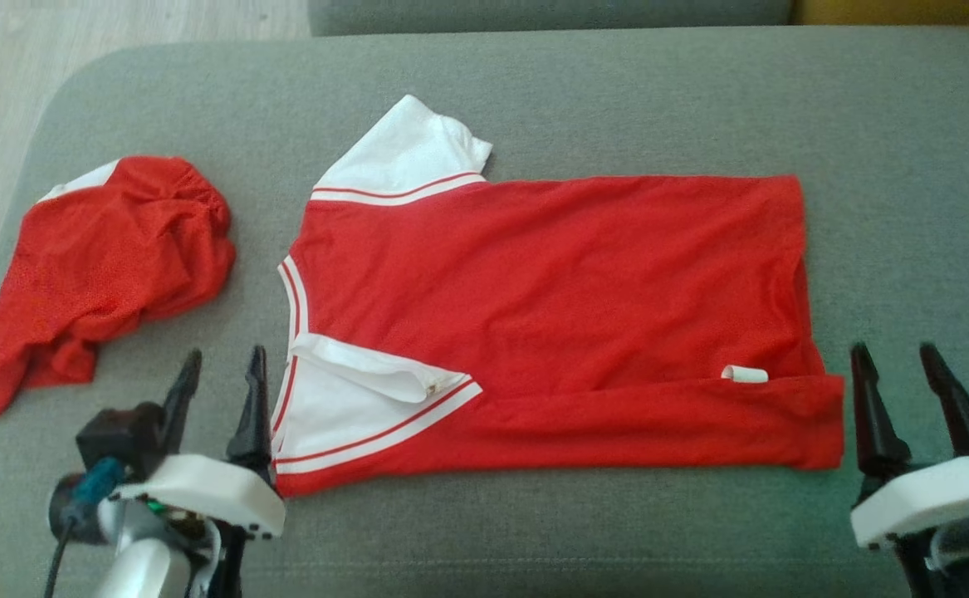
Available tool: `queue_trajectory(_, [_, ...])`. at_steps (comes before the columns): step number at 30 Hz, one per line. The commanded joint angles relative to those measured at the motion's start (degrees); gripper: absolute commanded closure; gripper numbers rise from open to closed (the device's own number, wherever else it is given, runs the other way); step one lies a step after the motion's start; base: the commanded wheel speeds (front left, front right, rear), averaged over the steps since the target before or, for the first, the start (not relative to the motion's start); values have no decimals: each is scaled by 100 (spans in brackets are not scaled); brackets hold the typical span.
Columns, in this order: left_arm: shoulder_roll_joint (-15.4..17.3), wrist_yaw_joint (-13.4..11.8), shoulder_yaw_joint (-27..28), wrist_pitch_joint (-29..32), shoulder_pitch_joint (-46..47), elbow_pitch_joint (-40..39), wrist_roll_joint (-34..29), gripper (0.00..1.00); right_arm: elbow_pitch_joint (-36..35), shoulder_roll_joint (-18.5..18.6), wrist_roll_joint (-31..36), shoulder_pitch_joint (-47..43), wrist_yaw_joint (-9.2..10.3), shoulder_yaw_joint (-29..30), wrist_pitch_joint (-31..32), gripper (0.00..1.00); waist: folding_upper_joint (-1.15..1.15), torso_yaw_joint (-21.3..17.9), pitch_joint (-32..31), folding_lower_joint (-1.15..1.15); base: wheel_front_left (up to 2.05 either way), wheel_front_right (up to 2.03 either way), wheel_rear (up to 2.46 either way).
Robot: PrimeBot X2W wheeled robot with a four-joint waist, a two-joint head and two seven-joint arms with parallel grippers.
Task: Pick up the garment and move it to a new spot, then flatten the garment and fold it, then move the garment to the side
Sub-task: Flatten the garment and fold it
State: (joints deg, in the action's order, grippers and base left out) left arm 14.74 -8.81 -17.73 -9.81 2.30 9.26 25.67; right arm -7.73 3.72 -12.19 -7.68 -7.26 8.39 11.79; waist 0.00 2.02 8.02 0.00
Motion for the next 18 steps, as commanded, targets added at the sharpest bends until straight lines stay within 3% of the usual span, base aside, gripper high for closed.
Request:
queue_trajectory(1, [214, -123, 293, -132, 200, -395, -127, 0, -352, 46, 128, 272, -23, -246, -267, 0, 0, -59, -68, 0, 0, 0, 0])
queue_trajectory(11, [434, -437, 415, 68, 199, -1098, -316, 0, -778, 102, 321, 497, -23, -576, -419, 0, 0, -142, -182, 0, 0, 0, 0])
queue_trajectory(18, [507, -446, 364, 200, 207, -1154, -335, 0, -787, 89, 310, 532, -23, -574, -372, 0, 0, -125, -50, 0, 0, 0, 0])
